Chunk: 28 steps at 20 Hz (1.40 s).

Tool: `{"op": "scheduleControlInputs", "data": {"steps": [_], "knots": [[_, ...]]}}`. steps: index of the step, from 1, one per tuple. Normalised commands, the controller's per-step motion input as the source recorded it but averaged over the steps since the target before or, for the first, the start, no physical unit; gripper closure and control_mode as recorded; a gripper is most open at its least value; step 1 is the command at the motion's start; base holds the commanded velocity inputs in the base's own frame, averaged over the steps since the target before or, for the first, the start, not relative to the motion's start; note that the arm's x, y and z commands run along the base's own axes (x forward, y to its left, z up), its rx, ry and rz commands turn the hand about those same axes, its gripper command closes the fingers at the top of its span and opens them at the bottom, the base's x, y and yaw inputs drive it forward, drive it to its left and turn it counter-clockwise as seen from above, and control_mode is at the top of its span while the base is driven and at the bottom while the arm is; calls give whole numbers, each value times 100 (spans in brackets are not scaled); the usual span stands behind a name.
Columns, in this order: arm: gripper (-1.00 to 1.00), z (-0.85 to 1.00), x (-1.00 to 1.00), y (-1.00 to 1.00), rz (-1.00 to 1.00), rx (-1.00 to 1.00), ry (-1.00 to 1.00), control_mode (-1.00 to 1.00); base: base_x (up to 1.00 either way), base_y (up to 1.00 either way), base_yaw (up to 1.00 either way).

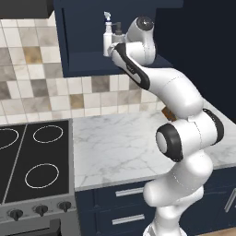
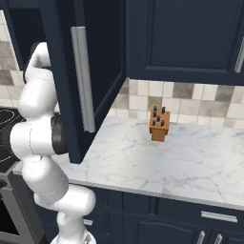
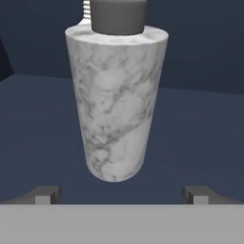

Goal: Locate and retrieve the spray and soap dispenser from the cabinet. Place them next to the sink.

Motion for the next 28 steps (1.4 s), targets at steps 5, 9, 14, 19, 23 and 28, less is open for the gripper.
{"op": "scheduleControlInputs", "data": {"steps": [5, 9, 14, 19, 23, 28], "knots": [[-100, -1, 39, 0, 0, 0, 0, -100, 0, 0, 0], [-100, -2, 33, 5, 1, 0, 0, -100, 0, 0, 0], [-100, 0, 24, 10, 1, 0, 0, -100, 0, 0, 0], [100, 0, 21, 11, 1, 0, 0, -100, 0, 0, 0], [100, 0, 2, 1, 0, 0, 0, -100, 0, 0, 0], [100, 0, -36, 1, -5, 1, -6, -100, 0, 0, 0]]}}
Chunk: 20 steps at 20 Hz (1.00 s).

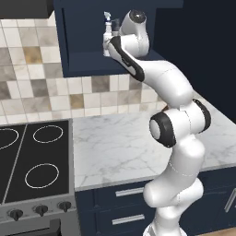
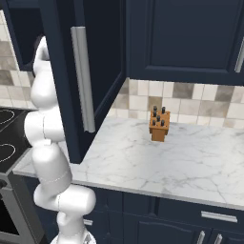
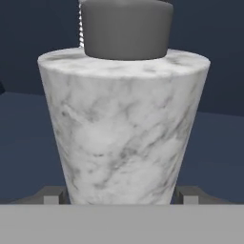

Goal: Locate and retrieve the spray and soap dispenser from the cabinet. Place them next to the sink.

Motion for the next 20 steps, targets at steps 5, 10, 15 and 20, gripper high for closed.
{"op": "scheduleControlInputs", "data": {"steps": [5, 10, 15, 20], "knots": [[100, 0, -66, 1, -13, 3, -8, -100, 0, 0, 0], [100, 2, -62, 5, -12, 2, -11, -100, 0, 0, 0], [100, 8, -81, -11, -10, 1, -9, -100, 0, 0, 0], [100, 5, -96, -19, -10, 0, -5, -100, 0, 0, 0]]}}
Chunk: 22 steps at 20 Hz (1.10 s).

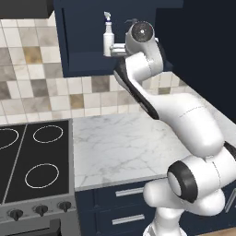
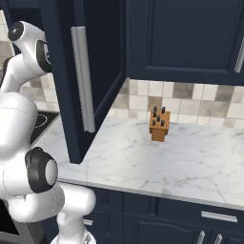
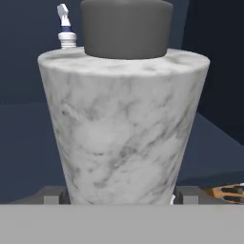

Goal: Locate and retrieve the spray and soap dispenser from the cabinet. Place them next to the sink.

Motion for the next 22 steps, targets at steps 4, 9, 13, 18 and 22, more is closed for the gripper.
{"op": "scheduleControlInputs", "data": {"steps": [4, 9, 13, 18, 22], "knots": [[100, 6, -100, -19, -8, 0, -2, -100, 0, 0, 0], [100, 9, -100, -15, -3, 0, -2, -100, 0, 0, 0], [100, -3, -100, -25, 0, 0, -2, -100, 0, 0, 0], [100, -15, -100, -14, 3, -1, -3, -100, 0, 0, 0], [100, -41, -100, 0, 7, 0, -7, -100, 0, 0, 0]]}}
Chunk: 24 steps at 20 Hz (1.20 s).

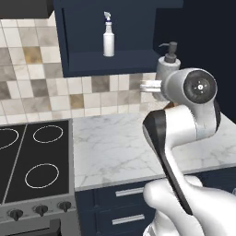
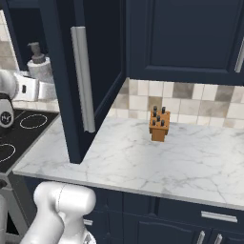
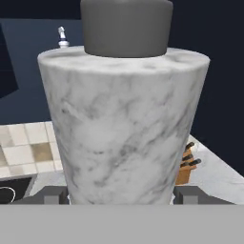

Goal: Locate and retrieve the spray and soap dispenser from the cabinet. Place them next to the sink.

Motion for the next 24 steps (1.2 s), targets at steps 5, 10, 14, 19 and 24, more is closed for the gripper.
{"op": "scheduleControlInputs", "data": {"steps": [5, 10, 14, 19, 24], "knots": [[100, -52, -100, 0, 8, 0, -7, -100, 0, 0, 0], [100, -44, -100, 0, 3, 0, 0, -100, 0, 0, 0], [100, -24, -84, 0, 0, 6, 0, -100, 0, 0, 0], [100, -2, -12, 0, 0, 0, 0, -100, 0, 0, 0], [100, 0, 0, 0, 0, 0, 0, -100, 0, 0, 0]]}}
